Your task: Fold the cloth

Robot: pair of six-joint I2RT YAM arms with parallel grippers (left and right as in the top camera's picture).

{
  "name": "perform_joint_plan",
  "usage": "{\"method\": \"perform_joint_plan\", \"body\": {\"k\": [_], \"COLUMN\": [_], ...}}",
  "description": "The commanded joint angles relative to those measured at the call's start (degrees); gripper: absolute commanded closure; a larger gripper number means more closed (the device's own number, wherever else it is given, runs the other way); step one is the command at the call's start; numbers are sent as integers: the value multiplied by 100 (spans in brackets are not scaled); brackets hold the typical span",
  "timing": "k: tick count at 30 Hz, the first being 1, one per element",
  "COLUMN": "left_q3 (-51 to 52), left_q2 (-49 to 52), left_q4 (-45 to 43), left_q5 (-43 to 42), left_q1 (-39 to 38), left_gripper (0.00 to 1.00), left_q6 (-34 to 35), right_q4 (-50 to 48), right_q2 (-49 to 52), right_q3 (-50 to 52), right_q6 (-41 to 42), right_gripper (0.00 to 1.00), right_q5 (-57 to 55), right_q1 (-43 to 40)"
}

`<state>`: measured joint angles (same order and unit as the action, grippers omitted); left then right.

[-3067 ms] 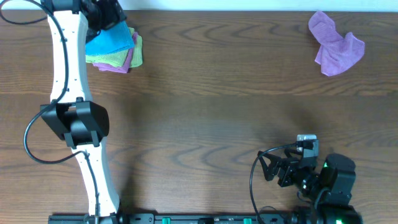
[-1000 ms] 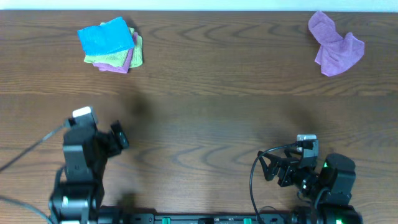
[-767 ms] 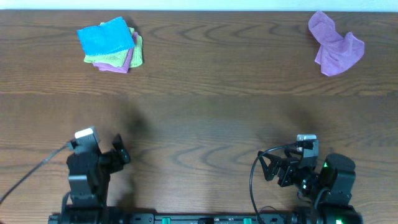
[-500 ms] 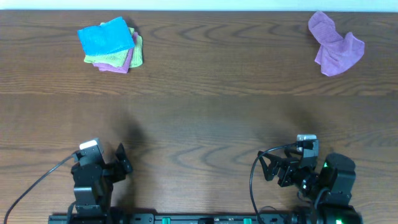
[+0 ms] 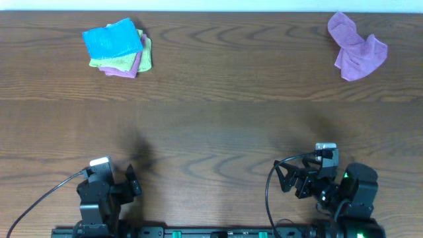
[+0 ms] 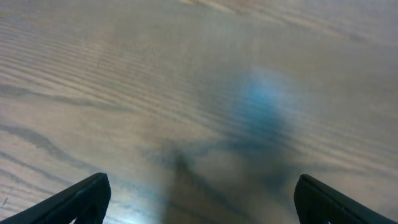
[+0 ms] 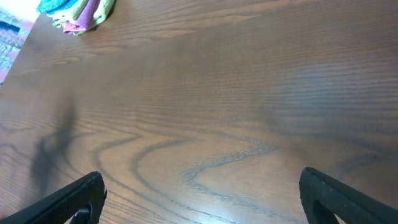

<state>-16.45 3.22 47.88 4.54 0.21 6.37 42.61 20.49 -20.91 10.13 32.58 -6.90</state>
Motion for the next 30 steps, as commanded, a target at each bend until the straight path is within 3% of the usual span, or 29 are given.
{"method": "perform_joint_plan", "body": {"k": [1, 11, 17, 30], "left_q3": [28, 33, 35, 35], "left_q2": [-94, -302, -302, -302], "left_q4": [153, 640, 636, 634], "left_q5": [35, -24, -175, -157], "left_q1": [7, 7, -127, -138], "left_gripper": [5, 5, 5, 5], "left_q6": [-299, -520, -1078, -1064], "right_q4": [7, 7, 7, 7], "right_q2": [-28, -28, -28, -28], "right_q3": [4, 4, 4, 4], "right_q6": [55, 55, 55, 55], "right_gripper": [1, 1, 1, 1], "right_q5": [22, 22, 22, 22], "right_q1": [-42, -42, -42, -42]}}
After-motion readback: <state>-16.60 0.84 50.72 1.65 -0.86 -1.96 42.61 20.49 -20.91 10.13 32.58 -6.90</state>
